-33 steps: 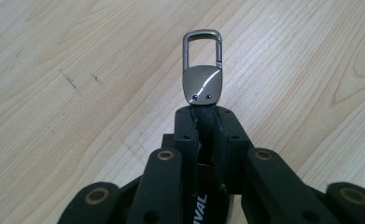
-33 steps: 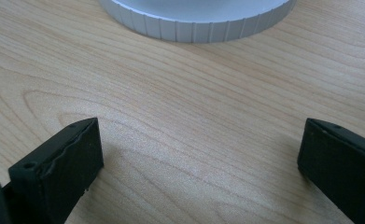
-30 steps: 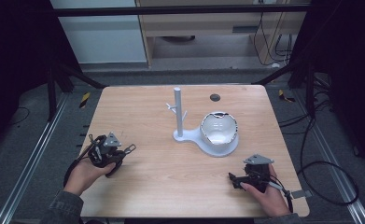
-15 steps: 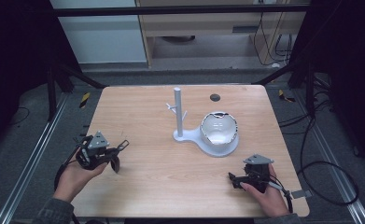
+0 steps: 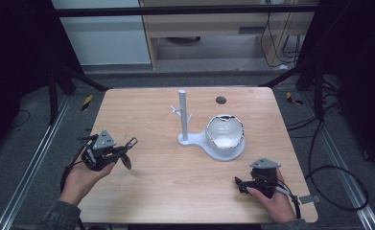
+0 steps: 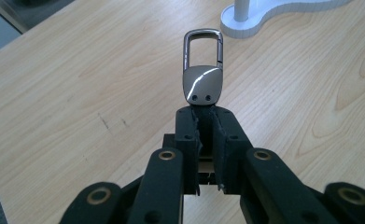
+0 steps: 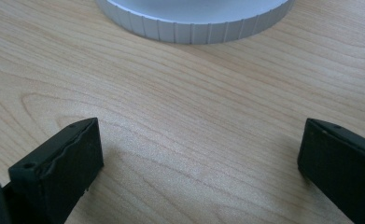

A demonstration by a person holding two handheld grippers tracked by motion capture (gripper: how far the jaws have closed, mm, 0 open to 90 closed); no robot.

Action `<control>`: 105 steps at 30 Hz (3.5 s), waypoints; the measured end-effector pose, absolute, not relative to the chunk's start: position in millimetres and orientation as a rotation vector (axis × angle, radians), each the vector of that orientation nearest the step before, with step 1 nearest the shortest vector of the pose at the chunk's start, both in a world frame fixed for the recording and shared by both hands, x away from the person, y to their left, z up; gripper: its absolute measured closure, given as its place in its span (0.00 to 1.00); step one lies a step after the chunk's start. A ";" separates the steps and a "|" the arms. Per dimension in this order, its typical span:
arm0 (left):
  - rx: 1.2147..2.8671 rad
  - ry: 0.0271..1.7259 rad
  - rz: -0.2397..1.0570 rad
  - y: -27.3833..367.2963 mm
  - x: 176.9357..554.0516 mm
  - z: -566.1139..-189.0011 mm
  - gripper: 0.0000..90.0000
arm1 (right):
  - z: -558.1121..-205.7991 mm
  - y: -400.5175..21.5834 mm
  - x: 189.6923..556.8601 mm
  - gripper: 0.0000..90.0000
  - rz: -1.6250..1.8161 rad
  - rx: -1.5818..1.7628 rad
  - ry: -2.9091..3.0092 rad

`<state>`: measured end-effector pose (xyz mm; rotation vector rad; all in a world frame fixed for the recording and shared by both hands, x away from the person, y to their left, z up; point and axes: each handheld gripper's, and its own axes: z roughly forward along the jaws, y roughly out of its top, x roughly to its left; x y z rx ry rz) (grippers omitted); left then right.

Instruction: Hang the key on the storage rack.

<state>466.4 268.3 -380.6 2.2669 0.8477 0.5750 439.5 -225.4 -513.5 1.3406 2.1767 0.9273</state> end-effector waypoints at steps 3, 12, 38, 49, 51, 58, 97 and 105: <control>2.251 0.856 0.571 261.0 468.8 -379.2 0.90 | -513.6 -225.1 440.3 0.00 0.925 1.347 2.170; 2.187 0.870 0.559 242.1 475.6 -375.9 0.90 | -513.3 -224.6 440.6 0.00 0.926 1.354 2.168; 2.039 0.766 0.618 174.1 488.5 -327.6 0.90 | -513.8 -225.0 441.0 0.00 0.920 1.341 2.168; 2.013 0.746 0.630 162.4 489.3 -322.3 0.90 | -513.5 -224.8 440.8 0.00 0.925 1.349 2.169; 2.014 0.751 0.626 160.6 491.6 -322.2 0.90 | -513.5 -224.8 440.8 0.00 0.925 1.349 2.169; 2.025 0.764 0.618 155.3 499.2 -326.8 0.90 | -513.9 -225.2 441.1 0.00 0.919 1.338 2.168; 2.058 0.833 0.602 135.2 532.4 -356.2 0.90 | -513.5 -224.8 440.7 0.00 0.925 1.350 2.168; 2.065 0.838 0.591 133.0 534.5 -362.2 0.90 | -513.5 -224.8 440.8 0.00 0.924 1.349 2.168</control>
